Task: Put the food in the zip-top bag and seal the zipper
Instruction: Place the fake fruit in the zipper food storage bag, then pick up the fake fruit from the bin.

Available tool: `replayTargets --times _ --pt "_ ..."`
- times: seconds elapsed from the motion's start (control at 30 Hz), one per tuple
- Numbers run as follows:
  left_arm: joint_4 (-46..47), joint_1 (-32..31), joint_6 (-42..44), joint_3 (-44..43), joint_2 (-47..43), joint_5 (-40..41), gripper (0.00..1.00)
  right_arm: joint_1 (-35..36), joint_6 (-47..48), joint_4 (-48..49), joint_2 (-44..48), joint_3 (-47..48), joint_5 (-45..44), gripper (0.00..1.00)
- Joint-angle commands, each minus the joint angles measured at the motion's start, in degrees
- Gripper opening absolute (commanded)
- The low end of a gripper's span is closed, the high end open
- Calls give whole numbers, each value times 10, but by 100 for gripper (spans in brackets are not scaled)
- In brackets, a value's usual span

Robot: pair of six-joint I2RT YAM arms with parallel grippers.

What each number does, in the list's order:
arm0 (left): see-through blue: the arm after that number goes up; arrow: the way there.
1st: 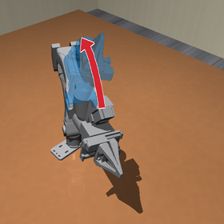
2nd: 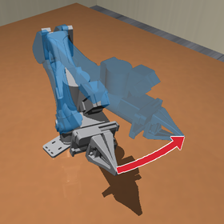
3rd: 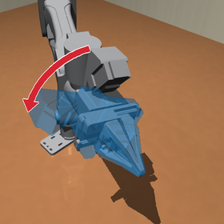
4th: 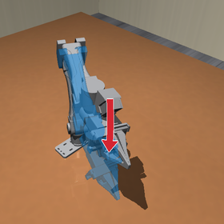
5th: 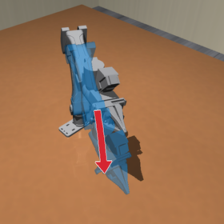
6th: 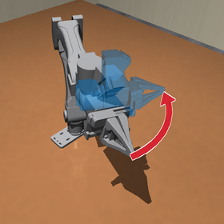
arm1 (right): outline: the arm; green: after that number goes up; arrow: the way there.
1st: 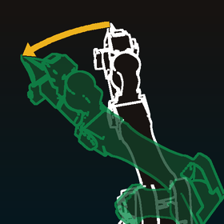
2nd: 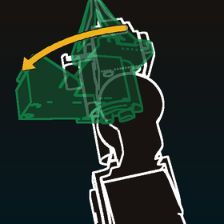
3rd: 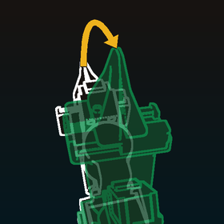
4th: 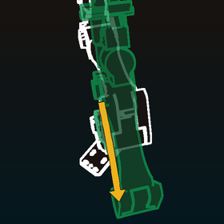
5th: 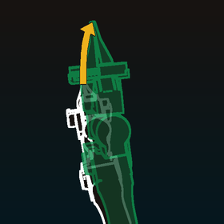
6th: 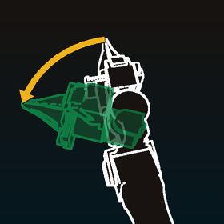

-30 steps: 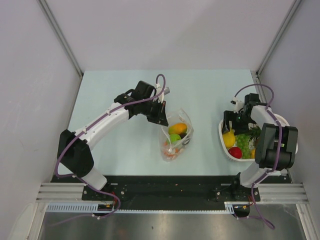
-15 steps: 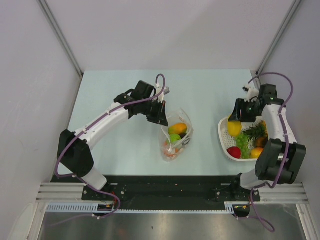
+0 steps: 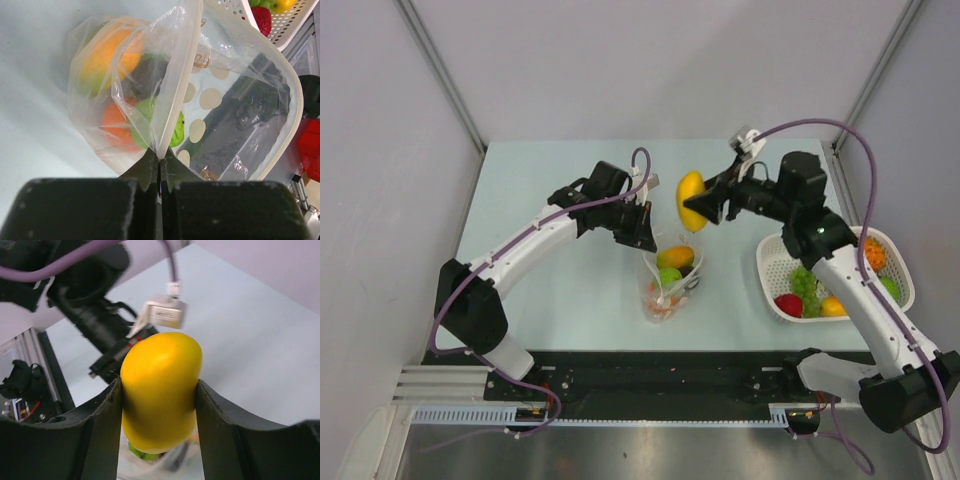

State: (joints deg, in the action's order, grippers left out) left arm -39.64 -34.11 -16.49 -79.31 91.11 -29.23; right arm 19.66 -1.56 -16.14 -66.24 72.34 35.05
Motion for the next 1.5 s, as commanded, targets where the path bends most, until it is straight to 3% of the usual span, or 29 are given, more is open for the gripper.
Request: replayTargets --times 0.0,0.23,0.47,0.5,0.53,0.63,0.8,0.93,1.07,1.17,1.33,1.4,1.47 --pt "4 5 -6 -27 -3 -25 0 85 50 123 19 -68 -37 25" --pt "4 13 -10 -27 -4 -39 0 139 177 242 48 -216 -2 27" --pt "3 14 -10 -26 -7 -39 0 156 356 257 30 -259 -72 36" --pt "3 14 -9 -26 -6 -38 0 156 363 266 29 -260 -85 43" --pt "3 14 -9 -26 -5 -38 0 156 367 263 30 -258 -95 67" --pt "3 14 -9 -25 -6 -36 0 155 358 207 42 -218 -113 99" --pt "5 14 -10 -24 -3 -35 0 138 279 90 99 -160 -126 100" --pt "5 14 -8 -24 -5 -35 0 67 215 -37 128 -117 -123 100" --pt "4 14 -6 -23 -9 -31 0 -117 232 -217 146 -101 -64 100" --pt "4 14 -5 -23 -10 -30 0 -214 333 -333 135 -105 -35 99" --pt "5 14 -5 -23 -12 -30 0 -342 362 -425 64 -103 -105 74" --pt "6 14 -5 -23 -13 -30 0 -369 344 -433 24 -116 -145 68" --pt "7 14 -6 -19 -10 -30 0 -381 325 -413 -7 -122 -177 68"
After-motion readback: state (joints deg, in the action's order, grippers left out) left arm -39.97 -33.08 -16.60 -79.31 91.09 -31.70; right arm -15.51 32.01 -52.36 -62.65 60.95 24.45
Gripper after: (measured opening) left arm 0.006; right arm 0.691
